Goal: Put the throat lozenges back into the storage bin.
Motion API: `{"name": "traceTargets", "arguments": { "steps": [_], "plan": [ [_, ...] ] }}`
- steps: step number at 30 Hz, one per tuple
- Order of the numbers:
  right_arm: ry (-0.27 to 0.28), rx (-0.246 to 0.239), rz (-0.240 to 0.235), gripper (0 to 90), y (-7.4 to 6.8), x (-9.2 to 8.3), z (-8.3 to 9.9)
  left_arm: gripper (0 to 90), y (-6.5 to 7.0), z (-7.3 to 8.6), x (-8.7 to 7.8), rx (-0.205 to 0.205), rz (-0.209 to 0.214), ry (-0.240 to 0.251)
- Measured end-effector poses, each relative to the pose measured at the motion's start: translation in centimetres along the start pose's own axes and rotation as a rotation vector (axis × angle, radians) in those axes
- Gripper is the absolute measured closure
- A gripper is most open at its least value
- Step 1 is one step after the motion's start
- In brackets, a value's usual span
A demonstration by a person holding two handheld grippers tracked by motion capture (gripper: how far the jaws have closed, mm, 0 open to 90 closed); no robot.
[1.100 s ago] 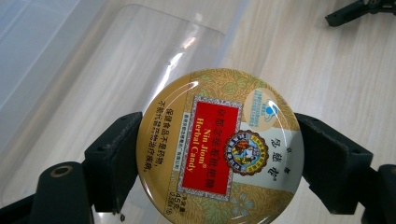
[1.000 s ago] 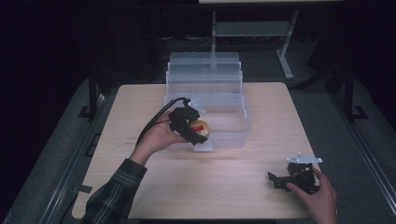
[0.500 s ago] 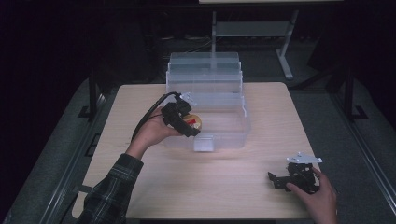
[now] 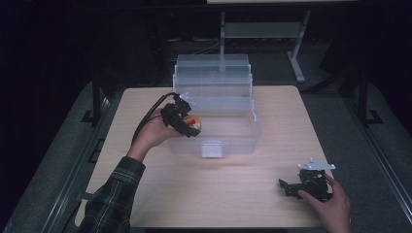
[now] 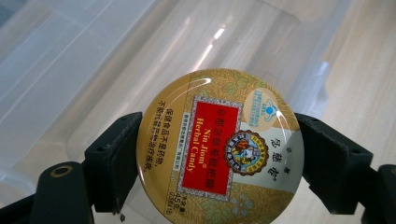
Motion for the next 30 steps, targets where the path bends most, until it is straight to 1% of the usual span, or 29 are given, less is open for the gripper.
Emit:
{"name": "traceTargets", "arguments": {
  "steps": [2, 3, 4, 7, 8, 9, 11, 15, 18, 19, 22, 30],
  "plan": [
    [0.0, -0.001, 0.0, 0.0, 0.0, 0.0, 0.0, 19.8, -0.2, 0.1, 0.0, -0.014, -0.009, 0.006],
    [0.0, 0.0, 0.0, 0.0, 0.0, 0.0, 0.0, 19.8, -0.4, 0.3, 0.1, -0.028, -0.014, 0.011],
    [0.0, 0.0, 0.0, 0.0, 0.0, 0.0, 0.0, 19.8, -0.6, 0.4, 0.0, -0.028, -0.014, 0.006],
    [0.0, 0.0, 0.0, 0.0, 0.0, 0.0, 0.0, 19.8, -1.2, 0.8, 0.0, -0.036, -0.033, 0.001],
    [0.0, 0.0, 0.0, 0.0, 0.0, 0.0, 0.0, 19.8, -1.3, 0.8, 0.0, -0.04, -0.03, -0.002],
    [0.0, 0.0, 0.0, 0.0, 0.0, 0.0, 0.0, 19.8, -1.5, 1.0, 0.0, -0.045, -0.04, 0.004],
    [0.0, 0.0, 0.0, 0.0, 0.0, 0.0, 0.0, 19.8, -1.9, 1.3, -0.1, -0.059, -0.049, 0.001],
    [0.0, -0.001, 0.0, 0.0, 0.0, 0.0, 0.0, 19.8, -2.3, 1.6, -0.2, -0.058, -0.052, -0.009],
    [0.0, 0.0, 0.0, 0.0, 0.0, 0.0, 0.0, 19.8, -2.6, 1.8, -0.3, -0.065, -0.066, -0.009],
    [0.0, -0.001, 0.0, 0.0, 0.0, 0.0, 0.0, 19.8, -2.7, 1.9, -0.3, -0.067, -0.062, -0.013],
    [0.0, -0.001, 0.0, 0.0, 0.0, 0.0, 0.0, 19.8, -2.9, 2.2, -0.3, -0.068, -0.073, -0.028],
    [0.0, 0.0, 0.0, 0.0, 0.0, 0.0, 0.0, 19.7, -3.4, 2.8, -0.2, -0.081, -0.073, -0.023]
  ]
}}
Point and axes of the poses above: each handheld gripper's, and its own axes: x roughly forward along the jaws, z roughly out of its underside, y roughly to its right, the point moved 6 cm from there along x, roughly forward along the jaws, and after that the axes turned 3 degrees about z, right-handed, at the moved point
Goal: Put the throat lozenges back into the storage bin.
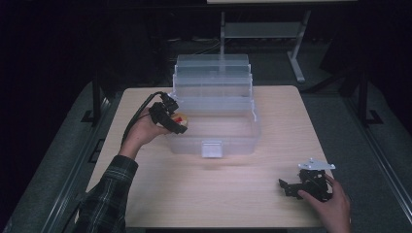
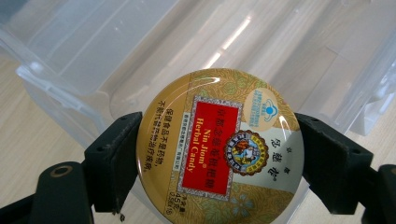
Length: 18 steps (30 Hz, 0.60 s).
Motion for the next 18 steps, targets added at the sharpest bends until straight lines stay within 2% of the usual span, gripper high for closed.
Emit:
{"name": "traceTargets", "arguments": {
  "steps": [18],
  "plan": [
    [0.001, 0.0, 0.0, 0.0, 0.0, 0.01, -0.01, 18.3, -0.13, -0.11, -0.19, -0.01, 0.008, 0.037]
  ]
}}
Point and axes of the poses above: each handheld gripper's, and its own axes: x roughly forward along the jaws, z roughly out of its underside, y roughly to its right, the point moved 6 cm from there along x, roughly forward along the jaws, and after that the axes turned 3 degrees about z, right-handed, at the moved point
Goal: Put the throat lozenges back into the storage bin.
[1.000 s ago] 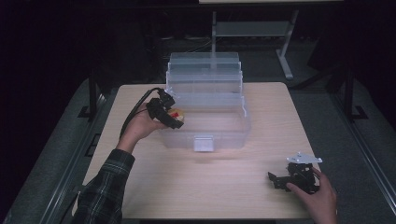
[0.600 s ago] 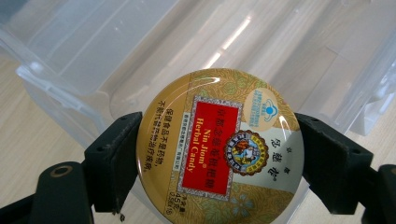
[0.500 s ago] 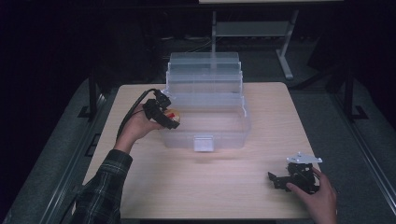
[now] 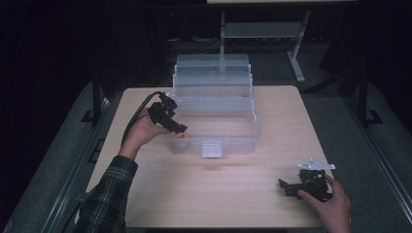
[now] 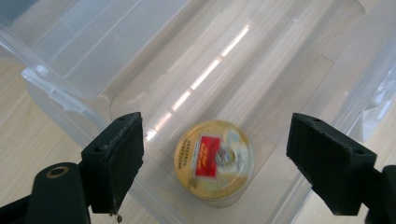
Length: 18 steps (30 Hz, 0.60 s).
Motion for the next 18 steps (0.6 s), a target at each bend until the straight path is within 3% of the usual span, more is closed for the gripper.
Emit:
{"name": "traceTargets", "arguments": {
  "steps": [11, 18],
  "plan": [
    [0.0, 0.0, 0.0, 0.0, 0.0, 0.0, 0.0, 16.8, 0.6, 0.5, -1.1, -0.011, 0.008, 0.045],
    [0.0, 0.0, -0.002, 0.0, 0.0, 0.0, 0.0, 12.3, 0.8, 1.5, -2.0, -0.02, -0.012, 0.078]
  ]
}}
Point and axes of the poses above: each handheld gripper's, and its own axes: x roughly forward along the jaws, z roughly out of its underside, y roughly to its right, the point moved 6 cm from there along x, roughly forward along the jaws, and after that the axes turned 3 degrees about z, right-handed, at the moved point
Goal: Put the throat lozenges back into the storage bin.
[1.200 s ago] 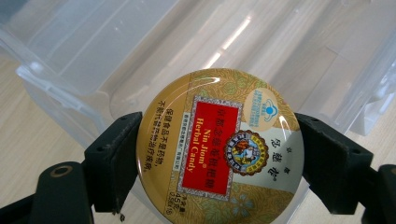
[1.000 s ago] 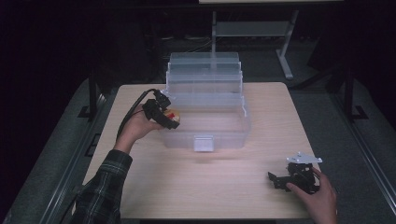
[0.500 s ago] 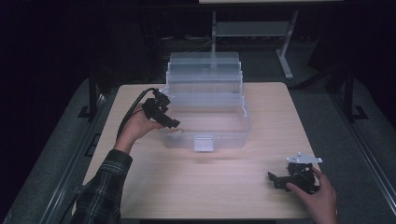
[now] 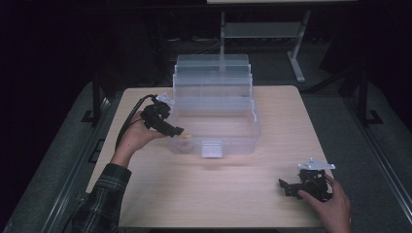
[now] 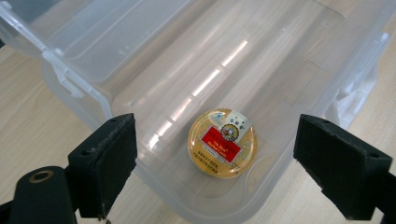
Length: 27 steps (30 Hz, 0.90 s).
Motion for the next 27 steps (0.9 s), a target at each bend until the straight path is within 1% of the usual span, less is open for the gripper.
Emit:
{"name": "traceTargets", "arguments": {
  "steps": [1, 2, 4, 5, 8, 10, 12, 17, 21, 22, 25, 27],
  "plan": [
    [0.0, 0.0, 0.0, 0.0, 0.0, 0.0, 0.0, 12.2, 0.1, 0.1, -0.1, -0.004, -0.002, 0.006],
    [0.0, 0.0, 0.0, 0.0, 0.0, 0.0, 0.0, 11.8, 0.0, 0.3, -0.2, 0.001, -0.004, -0.001],
    [0.0, 0.0, 0.0, 0.0, 0.0, 0.0, 0.0, 11.6, 0.1, 0.5, -0.5, -0.002, -0.015, 0.009],
    [0.0, 0.0, 0.0, 0.0, 0.0, 0.0, 0.0, 11.6, 0.1, 0.8, -0.9, -0.006, -0.017, 0.018],
    [0.0, 0.0, 0.0, 0.0, 0.0, 0.0, 0.0, 11.6, 0.3, 1.1, -1.2, -0.017, -0.024, 0.027],
    [0.0, 0.0, 0.001, 0.0, 0.0, 0.0, 0.0, 11.6, 0.4, 1.5, -1.5, -0.016, -0.034, 0.03],
    [0.0, 0.0, 0.001, 0.0, 0.0, 0.0, 0.0, 11.3, 0.6, 2.0, -1.8, -0.016, -0.044, 0.035],
    [-0.001, 0.0, 0.001, 0.0, 0.0, 0.0, 0.0, 11.4, 1.2, 3.4, -2.4, -0.026, -0.054, 0.042],
    [-0.002, 0.002, 0.0, 0.0, 0.0, 0.0, 0.0, 11.5, 1.6, 4.5, -2.8, -0.023, -0.065, 0.047],
    [0.0, -0.001, 0.001, 0.0, 0.0, 0.0, 0.0, 11.6, 1.8, 4.8, -2.8, -0.03, -0.065, 0.048],
    [0.0, -0.001, 0.0, 0.0, 0.0, 0.0, 0.0, 11.6, 2.0, 5.6, -2.9, -0.031, -0.083, 0.049],
    [0.0, 0.0, -0.001, 0.0, 0.0, 0.0, 0.0, 11.7, 2.2, 6.2, -2.9, -0.036, -0.094, 0.065]
  ]
}}
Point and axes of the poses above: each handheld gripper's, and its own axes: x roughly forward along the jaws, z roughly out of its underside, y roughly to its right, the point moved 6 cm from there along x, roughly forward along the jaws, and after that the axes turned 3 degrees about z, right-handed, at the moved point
